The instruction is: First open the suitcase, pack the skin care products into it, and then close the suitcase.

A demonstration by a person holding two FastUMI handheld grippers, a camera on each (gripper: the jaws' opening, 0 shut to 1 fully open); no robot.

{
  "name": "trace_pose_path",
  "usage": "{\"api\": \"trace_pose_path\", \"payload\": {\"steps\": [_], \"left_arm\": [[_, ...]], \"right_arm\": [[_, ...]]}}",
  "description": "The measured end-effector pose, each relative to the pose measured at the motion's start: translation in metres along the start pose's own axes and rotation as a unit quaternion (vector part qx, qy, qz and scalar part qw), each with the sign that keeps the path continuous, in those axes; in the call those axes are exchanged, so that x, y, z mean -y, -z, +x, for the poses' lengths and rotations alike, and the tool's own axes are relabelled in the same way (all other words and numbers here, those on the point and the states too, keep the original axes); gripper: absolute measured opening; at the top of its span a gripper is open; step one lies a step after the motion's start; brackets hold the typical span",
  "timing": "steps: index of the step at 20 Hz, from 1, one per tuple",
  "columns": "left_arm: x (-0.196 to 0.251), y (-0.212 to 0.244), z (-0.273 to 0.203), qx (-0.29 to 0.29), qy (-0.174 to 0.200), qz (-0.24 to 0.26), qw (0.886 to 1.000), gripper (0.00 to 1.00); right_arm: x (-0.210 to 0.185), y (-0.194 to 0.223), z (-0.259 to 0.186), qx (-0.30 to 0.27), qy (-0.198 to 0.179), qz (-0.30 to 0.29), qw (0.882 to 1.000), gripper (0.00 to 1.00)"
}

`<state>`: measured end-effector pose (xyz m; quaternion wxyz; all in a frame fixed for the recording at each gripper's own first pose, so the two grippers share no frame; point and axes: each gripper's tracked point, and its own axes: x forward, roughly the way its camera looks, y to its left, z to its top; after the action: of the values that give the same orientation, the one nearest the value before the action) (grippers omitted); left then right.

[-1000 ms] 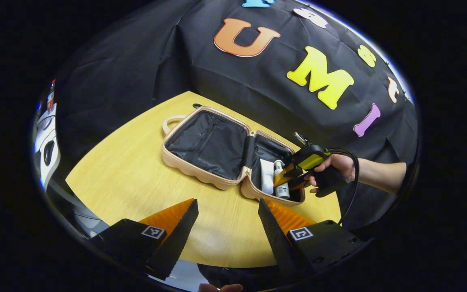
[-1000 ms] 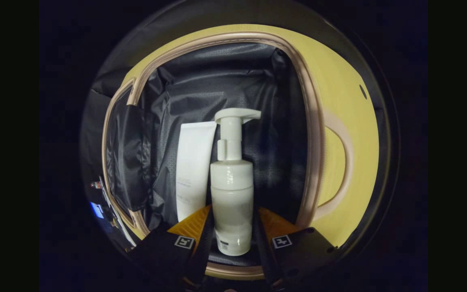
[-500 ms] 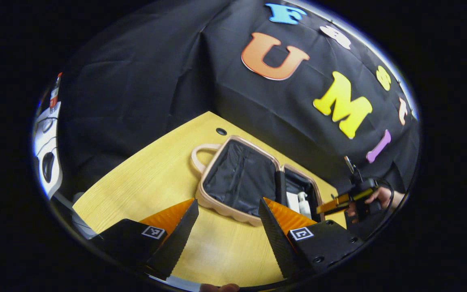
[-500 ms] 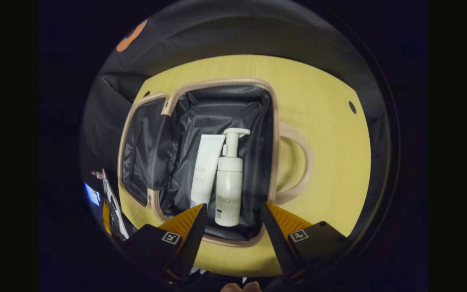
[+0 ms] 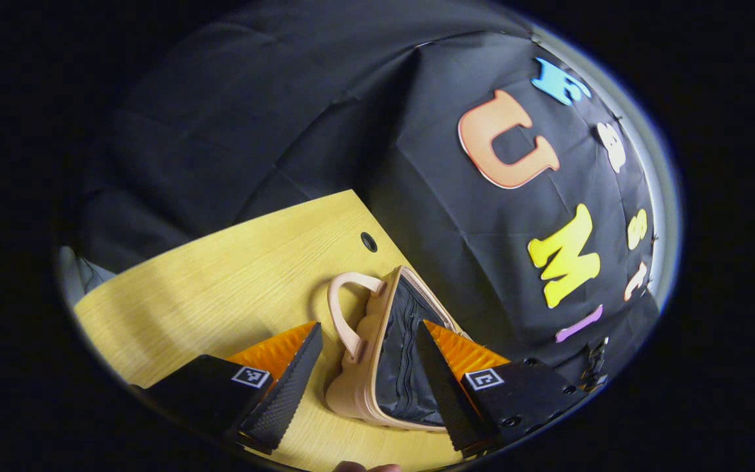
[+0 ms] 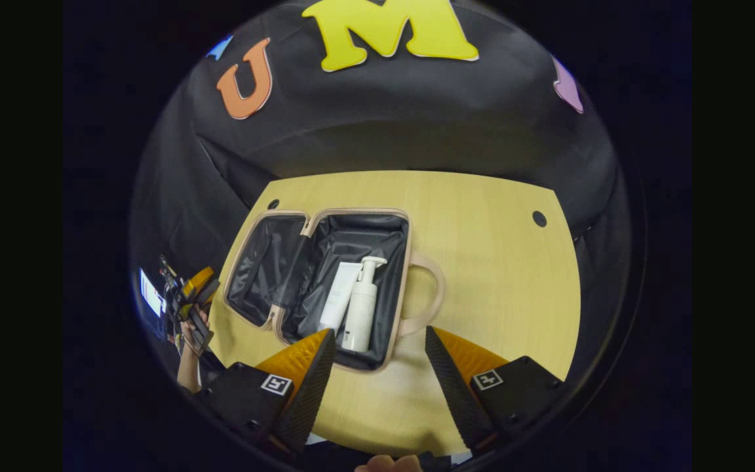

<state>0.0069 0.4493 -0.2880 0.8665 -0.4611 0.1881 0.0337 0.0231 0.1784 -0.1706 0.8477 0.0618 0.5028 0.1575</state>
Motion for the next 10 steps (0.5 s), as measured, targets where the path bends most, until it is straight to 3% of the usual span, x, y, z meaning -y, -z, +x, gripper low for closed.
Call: {"api": "trace_pose_path", "payload": {"steps": [1,2,4,5,6,8,10], "left_arm": [[0.0,-0.002,0.006,0.001,0.011,-0.022,1.0,0.92],[-0.003,-0.005,0.011,0.003,0.017,-0.04,0.999,0.91],[-0.018,-0.002,0.026,0.002,0.008,-0.062,0.998,0.9],[-0.021,0.001,0.032,-0.001,0.01,-0.071,0.997,1.0],[-0.021,0.002,0.036,-0.005,0.012,-0.082,0.997,0.87],[-0.022,0.003,0.045,-0.005,0.016,-0.097,0.995,0.82],[-0.022,0.004,0.055,-0.004,0.02,-0.108,0.994,0.76]], "right_arm": [[0.005,0.003,-0.003,0.004,0.004,0.003,1.0,0.76],[0.009,0.004,-0.008,0.009,0.005,0.01,1.0,0.81],[0.011,0.006,-0.016,0.015,-0.011,0.05,0.999,0.81],[0.012,0.009,-0.019,0.016,-0.019,0.071,0.997,0.77],[0.018,0.011,-0.022,0.018,-0.021,0.086,0.996,0.77],[0.025,0.014,-0.028,0.024,-0.033,0.106,0.994,0.81],[0.019,0.01,-0.037,0.039,-0.054,0.127,0.99,0.77]]}}
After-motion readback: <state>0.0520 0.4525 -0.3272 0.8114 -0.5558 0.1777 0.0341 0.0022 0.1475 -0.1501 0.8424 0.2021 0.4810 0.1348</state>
